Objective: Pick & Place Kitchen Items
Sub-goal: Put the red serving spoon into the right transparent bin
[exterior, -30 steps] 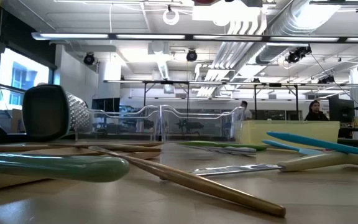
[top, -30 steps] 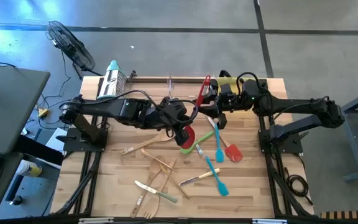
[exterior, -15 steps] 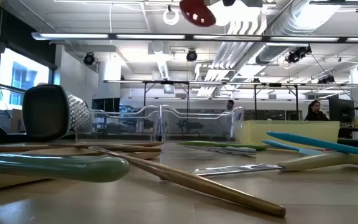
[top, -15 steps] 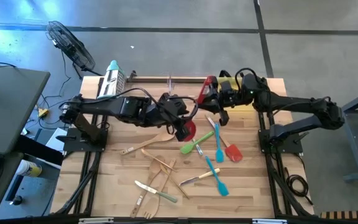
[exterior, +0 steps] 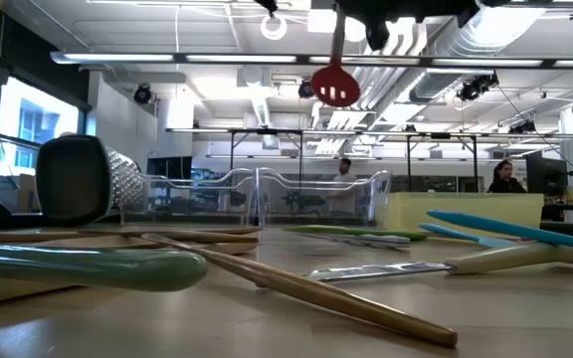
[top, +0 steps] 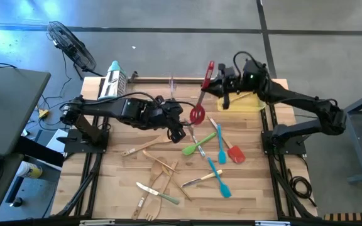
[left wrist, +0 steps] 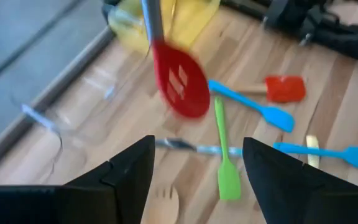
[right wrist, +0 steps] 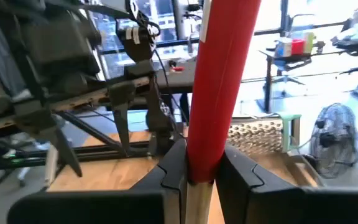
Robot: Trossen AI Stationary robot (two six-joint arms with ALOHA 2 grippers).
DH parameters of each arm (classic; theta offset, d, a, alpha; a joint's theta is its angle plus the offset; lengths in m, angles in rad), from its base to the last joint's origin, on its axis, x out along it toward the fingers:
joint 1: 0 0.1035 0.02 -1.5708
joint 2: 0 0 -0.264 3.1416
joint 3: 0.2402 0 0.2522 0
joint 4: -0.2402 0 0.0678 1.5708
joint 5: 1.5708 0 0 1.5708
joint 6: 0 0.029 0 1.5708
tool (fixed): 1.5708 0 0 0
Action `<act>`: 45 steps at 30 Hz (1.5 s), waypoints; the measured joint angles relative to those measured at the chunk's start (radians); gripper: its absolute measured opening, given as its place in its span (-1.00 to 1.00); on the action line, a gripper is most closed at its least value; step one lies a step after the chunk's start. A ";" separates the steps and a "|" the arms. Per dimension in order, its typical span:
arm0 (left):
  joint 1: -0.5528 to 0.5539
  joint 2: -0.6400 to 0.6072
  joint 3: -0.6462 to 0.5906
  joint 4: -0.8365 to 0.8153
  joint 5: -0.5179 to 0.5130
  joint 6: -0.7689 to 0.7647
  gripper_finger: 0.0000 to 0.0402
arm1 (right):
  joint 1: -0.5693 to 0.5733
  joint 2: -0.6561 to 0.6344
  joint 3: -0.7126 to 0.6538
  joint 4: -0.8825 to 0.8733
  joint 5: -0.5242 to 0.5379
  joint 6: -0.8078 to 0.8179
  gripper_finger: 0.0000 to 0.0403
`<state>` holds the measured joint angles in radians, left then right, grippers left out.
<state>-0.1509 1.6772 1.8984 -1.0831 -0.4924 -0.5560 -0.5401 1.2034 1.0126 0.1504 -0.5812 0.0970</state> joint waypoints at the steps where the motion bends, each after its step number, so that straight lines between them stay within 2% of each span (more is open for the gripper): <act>1: 0.000 0.000 0.000 -0.017 0.010 -0.025 0.19 | -0.032 0.000 0.000 0.008 -0.036 0.012 -0.78; 5: 0.000 0.000 0.000 -0.071 0.012 -0.080 0.19 | -0.169 0.000 0.000 0.041 -0.122 0.033 -0.78; 9: 0.000 0.000 0.000 -0.088 0.011 -0.089 0.19 | -0.272 0.032 0.000 0.095 -0.134 0.052 -0.78; 16: 0.001 0.000 0.000 -0.113 -0.039 -0.076 0.19 | -0.357 0.222 0.053 0.154 -0.161 0.112 -0.78; 20: 0.008 0.000 0.000 -0.167 -0.110 -0.031 0.19 | -0.360 0.348 0.123 0.162 -0.151 0.110 -0.78; 23: 0.030 0.000 0.000 -0.226 -0.115 0.002 0.19 | -0.347 0.415 0.186 0.171 -0.146 0.114 -0.78; 32: 0.172 0.000 0.000 -0.413 -0.147 0.071 0.19 | -0.273 0.503 0.289 0.142 0.078 -0.037 -0.78; 45: 0.362 0.000 0.000 -0.459 -0.125 0.203 0.19 | -0.220 0.650 0.315 0.120 0.125 -0.042 -0.78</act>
<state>0.2110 1.6772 1.8984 -1.5425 -0.6174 -0.3528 -0.7603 1.8537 1.3277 0.2704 -0.4563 0.0547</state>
